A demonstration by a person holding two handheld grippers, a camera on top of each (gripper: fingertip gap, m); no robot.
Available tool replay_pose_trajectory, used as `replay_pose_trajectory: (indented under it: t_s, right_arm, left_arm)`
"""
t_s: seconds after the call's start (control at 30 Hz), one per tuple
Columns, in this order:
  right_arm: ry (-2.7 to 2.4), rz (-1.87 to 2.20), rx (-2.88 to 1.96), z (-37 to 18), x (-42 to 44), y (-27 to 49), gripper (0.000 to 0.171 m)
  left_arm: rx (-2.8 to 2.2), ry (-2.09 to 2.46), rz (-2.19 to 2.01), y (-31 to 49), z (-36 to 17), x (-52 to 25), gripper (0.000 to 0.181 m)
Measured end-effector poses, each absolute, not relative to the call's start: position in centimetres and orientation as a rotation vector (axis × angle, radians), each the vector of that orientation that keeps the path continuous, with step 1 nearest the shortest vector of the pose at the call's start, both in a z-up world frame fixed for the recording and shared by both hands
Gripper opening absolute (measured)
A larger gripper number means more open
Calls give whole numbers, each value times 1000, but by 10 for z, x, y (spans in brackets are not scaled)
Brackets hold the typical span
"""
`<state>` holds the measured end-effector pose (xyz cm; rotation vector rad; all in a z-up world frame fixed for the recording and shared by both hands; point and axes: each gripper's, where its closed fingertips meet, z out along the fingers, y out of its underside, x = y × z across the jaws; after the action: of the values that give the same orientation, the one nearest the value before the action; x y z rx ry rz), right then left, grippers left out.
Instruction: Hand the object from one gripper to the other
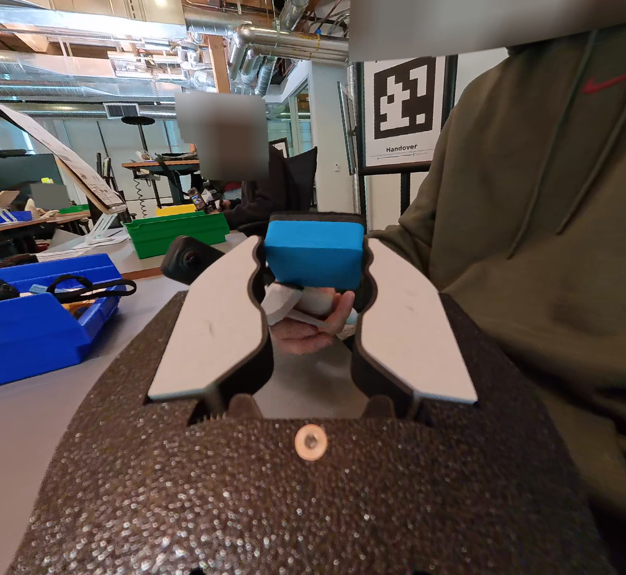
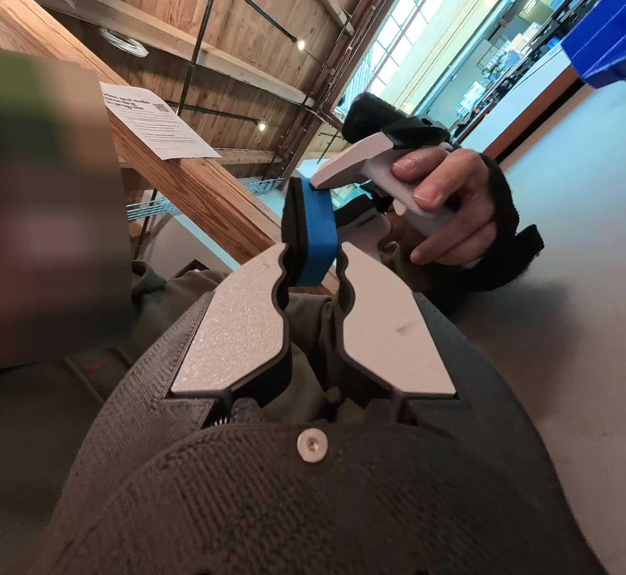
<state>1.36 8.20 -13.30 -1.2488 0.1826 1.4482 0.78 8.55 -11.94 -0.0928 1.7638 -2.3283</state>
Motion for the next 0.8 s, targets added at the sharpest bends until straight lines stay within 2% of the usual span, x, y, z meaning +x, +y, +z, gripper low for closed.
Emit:
replay_pose_trajectory:
  t_s: [0.13, 0.23, 0.43, 0.57, 0.7, 0.8]
  right_arm:
    - [168, 1336, -1218, -127, 26, 83, 24]
    - [172, 1045, -1304, -131, 47, 86, 22]
    - [7, -198, -1537, -136, 115, 75, 22]
    - [-212, -787, -1495, -126, 116, 70, 22]
    - [-336, -940, -1459, -130, 100, 79, 22]
    - [-359, -921, -1463, -133, 92, 85, 22]
  left_arm:
    - [-195, 1735, -2322, 89, -119, 17, 53]
    - [-349, 1747, -2277, 93, -120, 30, 61]
    - [-1089, 1745, -1975, 113, -142, 92, 74]
    - [-1508, 1587, -2187, 103, -144, 104, 78]
    - [-1595, 1558, -2339, 88, -146, 103, 77]
    - [-1535, 1529, -2389, 88, -142, 102, 63]
